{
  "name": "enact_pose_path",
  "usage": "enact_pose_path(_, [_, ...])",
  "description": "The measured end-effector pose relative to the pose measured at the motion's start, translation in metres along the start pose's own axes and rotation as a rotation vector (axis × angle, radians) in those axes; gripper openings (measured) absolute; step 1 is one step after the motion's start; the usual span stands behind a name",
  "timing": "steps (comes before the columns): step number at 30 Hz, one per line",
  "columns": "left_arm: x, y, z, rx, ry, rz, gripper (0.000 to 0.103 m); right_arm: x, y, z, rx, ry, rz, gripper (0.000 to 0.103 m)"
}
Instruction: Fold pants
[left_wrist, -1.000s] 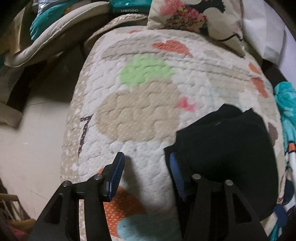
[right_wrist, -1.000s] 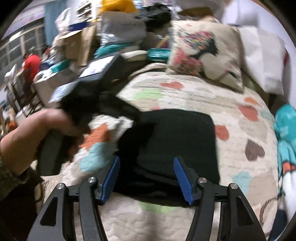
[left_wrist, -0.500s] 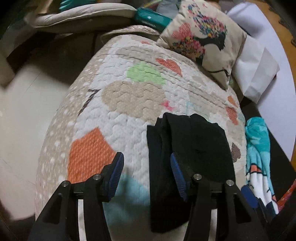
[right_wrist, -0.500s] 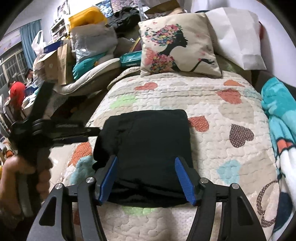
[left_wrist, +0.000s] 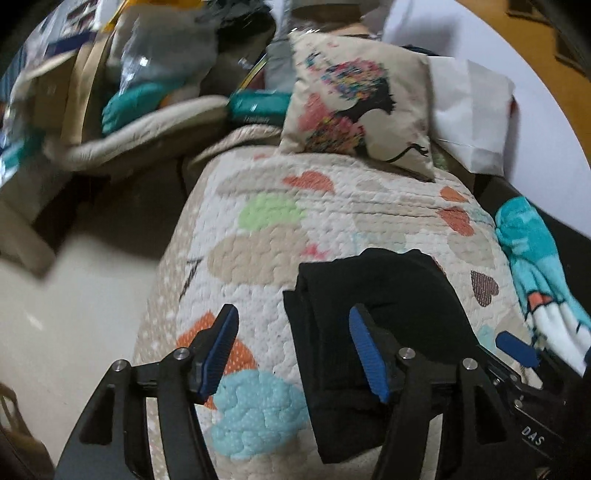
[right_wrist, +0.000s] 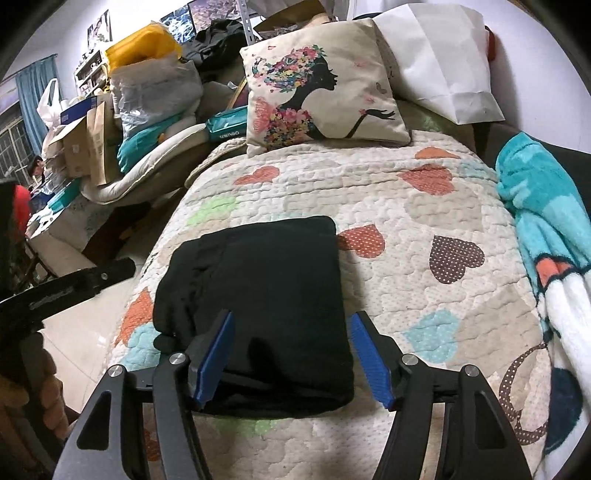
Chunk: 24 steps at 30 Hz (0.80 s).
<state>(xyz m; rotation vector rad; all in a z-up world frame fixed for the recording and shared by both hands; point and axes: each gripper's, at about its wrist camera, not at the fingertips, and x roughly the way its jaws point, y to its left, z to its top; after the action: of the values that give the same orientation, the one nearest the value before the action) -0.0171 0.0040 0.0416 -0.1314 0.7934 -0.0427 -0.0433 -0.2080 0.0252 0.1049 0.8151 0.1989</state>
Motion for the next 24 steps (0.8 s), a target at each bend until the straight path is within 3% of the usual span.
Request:
enact_pose_path(7, [0.0, -0.009, 0.001, 0.023, 0.002, -0.011, 0.064, 0.006, -0.006, -0.002, 0.012, 0.01, -0.002, 0.07])
enact_pose_path(24, [0.018, -0.007, -0.005, 0.002, 0.095, -0.028, 0.064, 0.012, -0.019, 0.0, 0.06, 0.017, -0.003, 0.071])
